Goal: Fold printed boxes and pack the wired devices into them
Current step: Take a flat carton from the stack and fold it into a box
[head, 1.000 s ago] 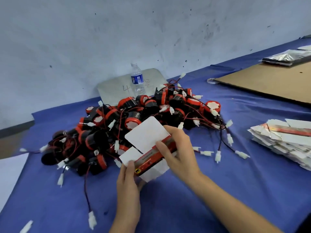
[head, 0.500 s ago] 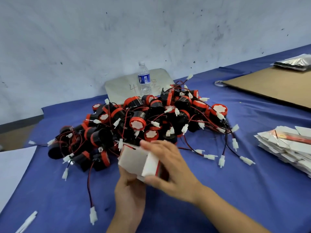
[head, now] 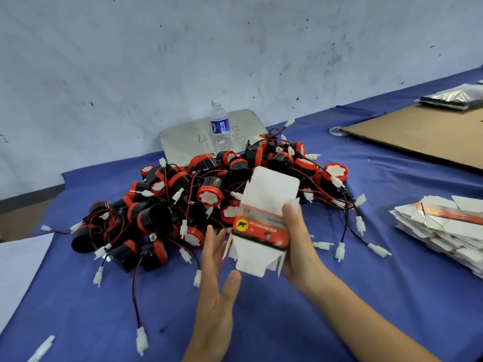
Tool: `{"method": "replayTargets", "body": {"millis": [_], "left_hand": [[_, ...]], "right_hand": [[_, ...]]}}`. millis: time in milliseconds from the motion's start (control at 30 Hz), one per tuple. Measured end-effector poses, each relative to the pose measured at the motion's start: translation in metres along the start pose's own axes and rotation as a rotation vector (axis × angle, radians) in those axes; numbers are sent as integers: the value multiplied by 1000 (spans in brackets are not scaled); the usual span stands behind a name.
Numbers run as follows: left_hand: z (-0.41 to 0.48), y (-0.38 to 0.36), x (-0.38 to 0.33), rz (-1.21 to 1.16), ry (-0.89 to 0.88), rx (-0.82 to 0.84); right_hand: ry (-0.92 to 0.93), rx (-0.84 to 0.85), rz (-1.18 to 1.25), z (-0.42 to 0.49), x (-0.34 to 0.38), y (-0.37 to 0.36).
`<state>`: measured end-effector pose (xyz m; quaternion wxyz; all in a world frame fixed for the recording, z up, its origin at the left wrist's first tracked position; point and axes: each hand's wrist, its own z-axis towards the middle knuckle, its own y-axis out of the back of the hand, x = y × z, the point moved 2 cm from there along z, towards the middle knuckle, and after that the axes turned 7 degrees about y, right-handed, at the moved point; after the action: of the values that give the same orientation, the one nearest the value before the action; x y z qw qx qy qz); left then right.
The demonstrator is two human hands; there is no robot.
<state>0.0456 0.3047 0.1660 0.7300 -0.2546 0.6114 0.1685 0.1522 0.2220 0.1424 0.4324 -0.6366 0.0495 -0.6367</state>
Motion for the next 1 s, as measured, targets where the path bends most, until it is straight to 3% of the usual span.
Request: {"method": "replayTargets", "body": {"millis": [67,133,400,500,567,667,733,800,867,933,1000], "left_hand": [[-3,2,5,69,49,17],[-6,11,19,115,-51,45],[3,32,50,466,-360,27],[8,35,51,653,-415,5],[9,36,51,672,-555,28],[7,33,44,579,-595,21],[5,36,43,375,-502,-17],[2,35,40,234,-412,-68],[-2,33,39,209,-409,-134],[-5,33,40,193,-381,-180],[-7,30,41,113,-245,-234]], "right_hand": [[-130,-67,14,5,0,10],[-248,-78,-45,4,-2,12],[-430,67,-294,-2,-9,-1],[-526,159,-256,-11,-5,-3],[-503,192,-229,-16,-9,0],[-451,253,-171,-14,-10,-7],[-382,264,-243,-6,-12,-11],[-194,401,-332,-16,-12,-3],[15,419,-458,-17,-10,-4],[56,408,-522,-16,-10,-14],[94,397,-527,-20,-11,-11]]}}
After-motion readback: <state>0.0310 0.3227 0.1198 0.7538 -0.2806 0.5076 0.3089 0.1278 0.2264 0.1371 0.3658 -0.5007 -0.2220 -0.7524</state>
